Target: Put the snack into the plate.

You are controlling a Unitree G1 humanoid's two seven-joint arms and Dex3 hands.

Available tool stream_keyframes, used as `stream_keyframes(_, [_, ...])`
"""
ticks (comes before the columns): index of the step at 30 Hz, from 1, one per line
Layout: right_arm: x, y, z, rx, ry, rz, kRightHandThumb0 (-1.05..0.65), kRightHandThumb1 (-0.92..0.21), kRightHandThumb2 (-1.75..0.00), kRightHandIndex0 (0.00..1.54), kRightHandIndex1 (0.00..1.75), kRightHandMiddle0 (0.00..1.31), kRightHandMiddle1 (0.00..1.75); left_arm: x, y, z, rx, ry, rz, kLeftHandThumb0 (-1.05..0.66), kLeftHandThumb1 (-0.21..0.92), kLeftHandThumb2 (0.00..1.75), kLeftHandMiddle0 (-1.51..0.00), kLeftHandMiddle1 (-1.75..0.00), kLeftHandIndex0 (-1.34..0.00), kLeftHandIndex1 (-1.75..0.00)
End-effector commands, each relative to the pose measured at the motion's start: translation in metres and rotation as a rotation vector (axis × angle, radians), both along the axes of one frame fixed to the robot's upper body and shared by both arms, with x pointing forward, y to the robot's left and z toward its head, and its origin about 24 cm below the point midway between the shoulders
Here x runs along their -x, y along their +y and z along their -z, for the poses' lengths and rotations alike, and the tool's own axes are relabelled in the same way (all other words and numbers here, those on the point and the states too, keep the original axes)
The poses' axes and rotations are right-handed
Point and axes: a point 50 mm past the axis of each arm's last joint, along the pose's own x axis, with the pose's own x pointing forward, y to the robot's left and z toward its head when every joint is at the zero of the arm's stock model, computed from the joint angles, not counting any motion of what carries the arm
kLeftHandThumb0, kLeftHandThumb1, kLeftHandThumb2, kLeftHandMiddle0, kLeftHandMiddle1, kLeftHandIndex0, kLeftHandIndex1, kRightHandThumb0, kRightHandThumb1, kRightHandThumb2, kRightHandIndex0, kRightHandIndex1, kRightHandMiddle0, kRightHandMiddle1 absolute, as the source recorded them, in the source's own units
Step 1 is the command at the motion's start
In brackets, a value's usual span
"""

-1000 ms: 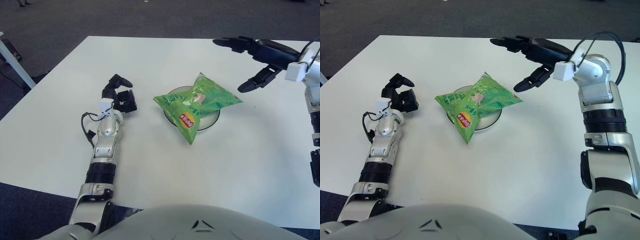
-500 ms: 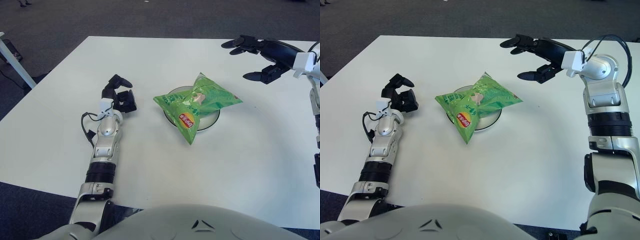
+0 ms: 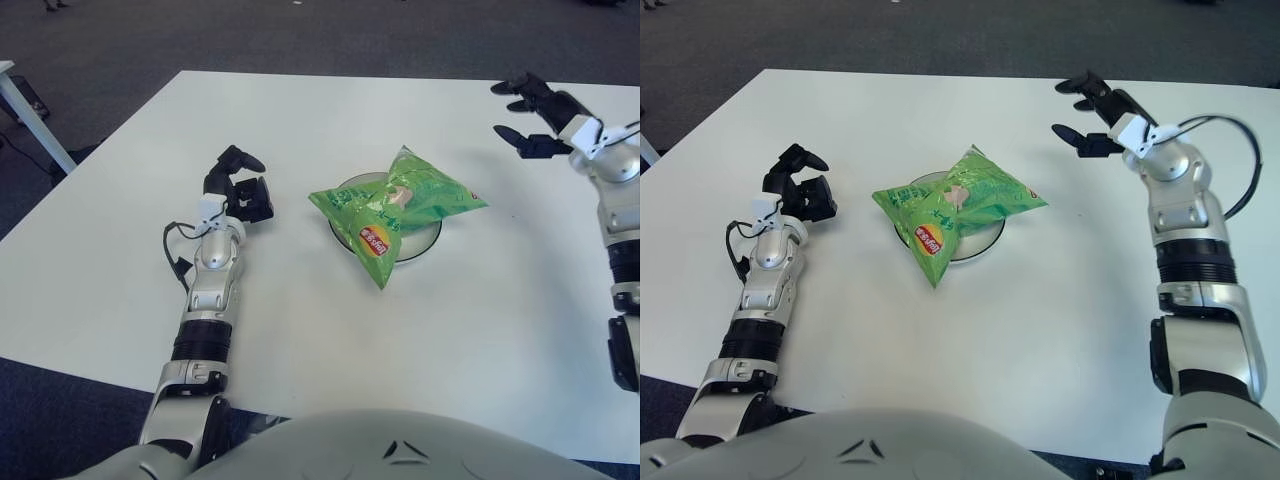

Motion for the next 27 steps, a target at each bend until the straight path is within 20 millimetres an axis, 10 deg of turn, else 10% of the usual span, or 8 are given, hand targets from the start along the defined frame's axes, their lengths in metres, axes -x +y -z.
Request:
stream_keyframes(1, [-0.006,-0.004,-0.002,-0.117,0.04,-0.004,-0.7,-0.92,-0.82,0.0,0.57,0.0,0.43,0.029,-0.005,0.056,0.06,0.207,-0.036,-0.52,0.22,1.43,-1.38,-1.75,-0.69,-1.75])
stream_keyframes(27, [-0.012,-0.01,0.032,-0.869,0.297,0.021,-0.79,-0.92,-1.02,0.0,0.79,0.0,0.84,0.028,-0.006,0.055,0.051,0.213,-0.044,-0.52,0.23,1.42,-1.39,-1.75,-0.69,-1.75])
